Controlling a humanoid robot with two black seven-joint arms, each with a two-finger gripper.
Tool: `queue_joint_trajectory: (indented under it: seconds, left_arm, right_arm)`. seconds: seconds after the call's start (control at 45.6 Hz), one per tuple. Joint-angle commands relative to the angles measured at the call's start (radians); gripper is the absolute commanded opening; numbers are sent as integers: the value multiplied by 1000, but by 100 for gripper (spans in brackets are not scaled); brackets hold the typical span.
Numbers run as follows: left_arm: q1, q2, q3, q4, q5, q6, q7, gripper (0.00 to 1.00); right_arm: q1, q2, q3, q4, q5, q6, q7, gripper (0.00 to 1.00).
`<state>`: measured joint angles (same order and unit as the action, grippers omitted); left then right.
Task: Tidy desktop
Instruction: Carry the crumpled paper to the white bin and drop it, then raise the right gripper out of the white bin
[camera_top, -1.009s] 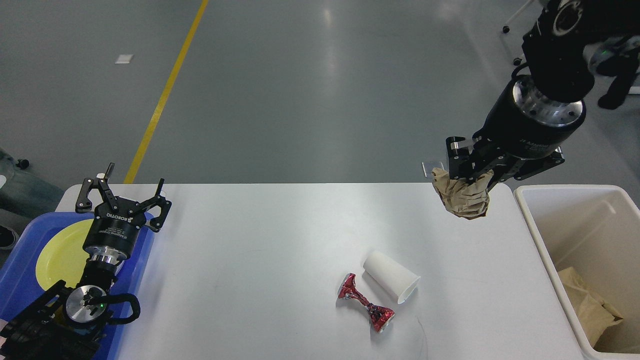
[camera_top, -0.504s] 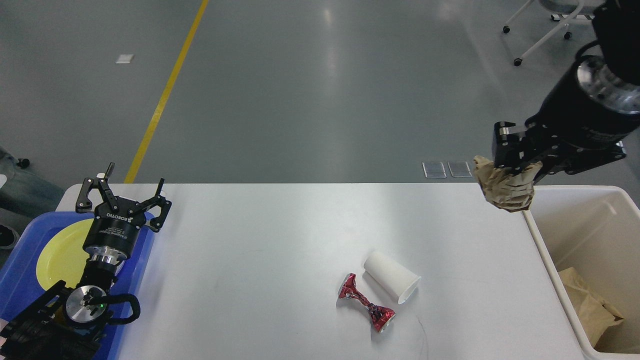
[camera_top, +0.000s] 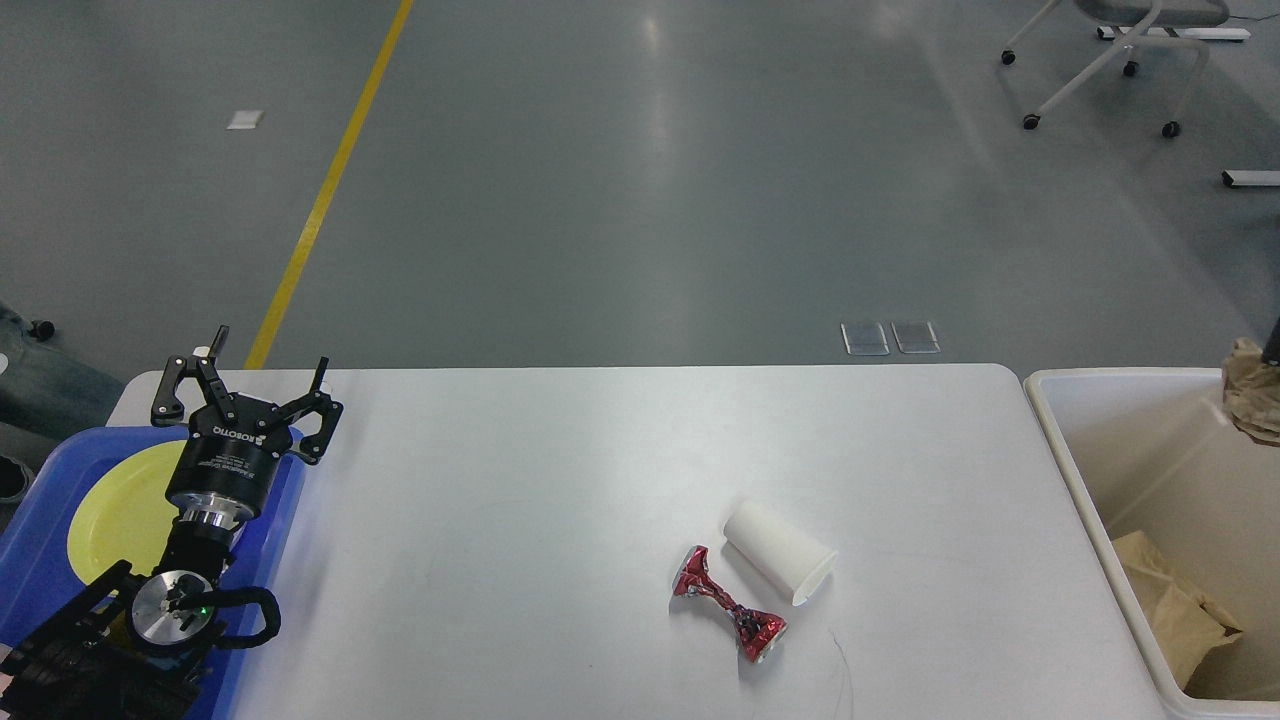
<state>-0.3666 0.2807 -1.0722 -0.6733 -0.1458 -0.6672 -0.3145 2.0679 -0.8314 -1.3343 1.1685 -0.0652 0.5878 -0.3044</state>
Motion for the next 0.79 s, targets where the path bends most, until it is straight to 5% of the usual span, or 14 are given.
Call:
queue_joint_trajectory:
  seconds: [0.0,0.285,0.658,0.768]
  left_arm:
    - [0,0,0,0,0,0,0,96]
    - [0,0,0,0,0,0,0,96]
    - [0,0,0,0,0,0,0,96]
    - [0,0,0,0,0,0,0,96]
  right_arm:
    - [-282,-28,150,-217,-10,-2,1,0]
    - [-954,44,627,-664,-15,-57,10,0]
    - [-1413,363,765,-928,4,-649,16,0]
    - [-1462,425,805,-969,4,-741,16,0]
